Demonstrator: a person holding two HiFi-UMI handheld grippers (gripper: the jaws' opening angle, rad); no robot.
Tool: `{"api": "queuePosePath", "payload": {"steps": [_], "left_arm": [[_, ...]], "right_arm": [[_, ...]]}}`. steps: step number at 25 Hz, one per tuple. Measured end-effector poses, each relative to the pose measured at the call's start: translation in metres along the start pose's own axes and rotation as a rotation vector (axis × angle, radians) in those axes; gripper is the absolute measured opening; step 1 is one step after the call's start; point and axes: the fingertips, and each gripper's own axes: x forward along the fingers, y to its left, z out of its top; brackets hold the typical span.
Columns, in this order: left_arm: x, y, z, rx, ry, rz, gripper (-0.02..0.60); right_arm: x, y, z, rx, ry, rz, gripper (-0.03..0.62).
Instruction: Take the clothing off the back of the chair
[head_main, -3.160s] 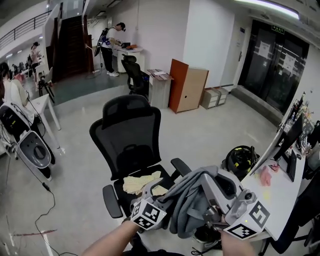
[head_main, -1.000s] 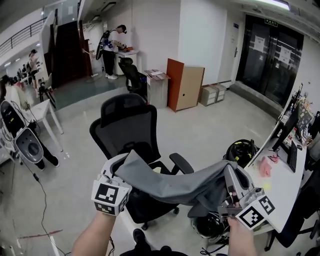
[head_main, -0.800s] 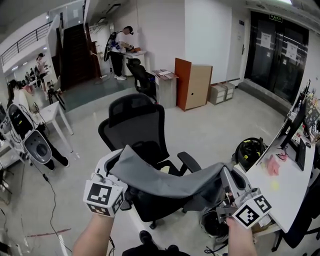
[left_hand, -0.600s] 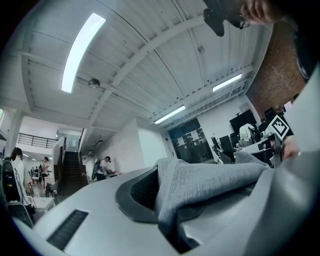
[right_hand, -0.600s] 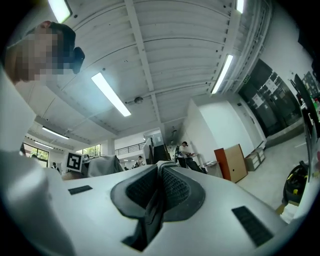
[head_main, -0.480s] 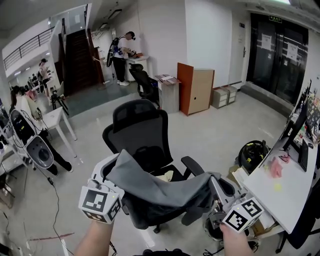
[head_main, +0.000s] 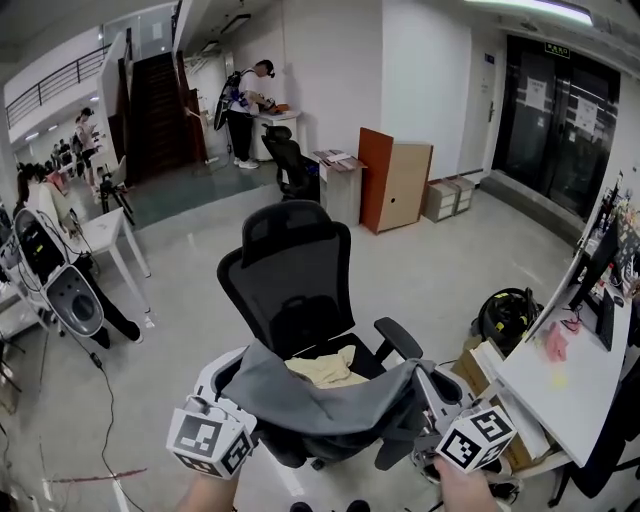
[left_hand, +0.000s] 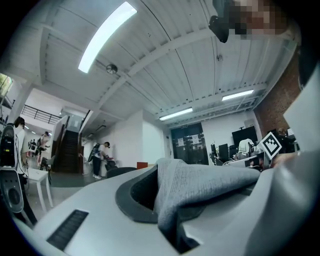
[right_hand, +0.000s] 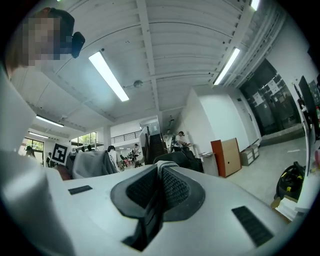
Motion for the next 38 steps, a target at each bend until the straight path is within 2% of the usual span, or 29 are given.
{"api": "queuePosePath", "payload": {"steps": [4, 7, 11, 14, 19, 25, 29, 34, 38], "left_arm": [[-0.012, 0.022, 0.012, 0.038, -0.053, -0.029, 0.015], [-0.016, 0.039, 0.006, 0.054, -0.059, -0.051, 0.015], [-0.023, 0.051, -0.024, -0.025, -0.041, -0.077, 0.015], [-0.026, 0.045, -0.043, -0.077, -0.032, -0.113, 0.015], [-0.038, 0.020, -0.040, -0.083, -0.046, -0.181, 0.015], [-0.043, -0.022, -0.019, -0.084, -0.048, -0.207, 0.015], [-0.044, -0.058, -0.034, -0.096, 0.005, -0.212, 0.015], [-0.046, -0.092, -0.072, -0.127, 0.110, -0.168, 0.015], [-0.049, -0.115, -0.085, -0.116, 0.153, -0.154, 0.015]], "right_arm": [[0.009, 0.027, 0.006, -0.045, -0.005, -0.027, 0.032], [0.015, 0.049, 0.006, -0.070, 0.001, -0.048, 0.032], [0.012, 0.075, -0.007, -0.097, 0.039, -0.074, 0.032], [-0.002, 0.079, -0.011, -0.111, 0.050, -0.129, 0.032], [-0.040, 0.067, 0.015, -0.130, -0.022, -0.232, 0.032], [-0.083, 0.064, 0.042, -0.184, -0.090, -0.238, 0.032], [-0.111, 0.052, 0.025, -0.194, -0.074, -0.244, 0.032], [-0.142, 0.029, -0.016, -0.122, -0.005, -0.235, 0.032], [-0.156, 0.012, -0.024, -0.101, 0.004, -0.223, 0.032]]}}
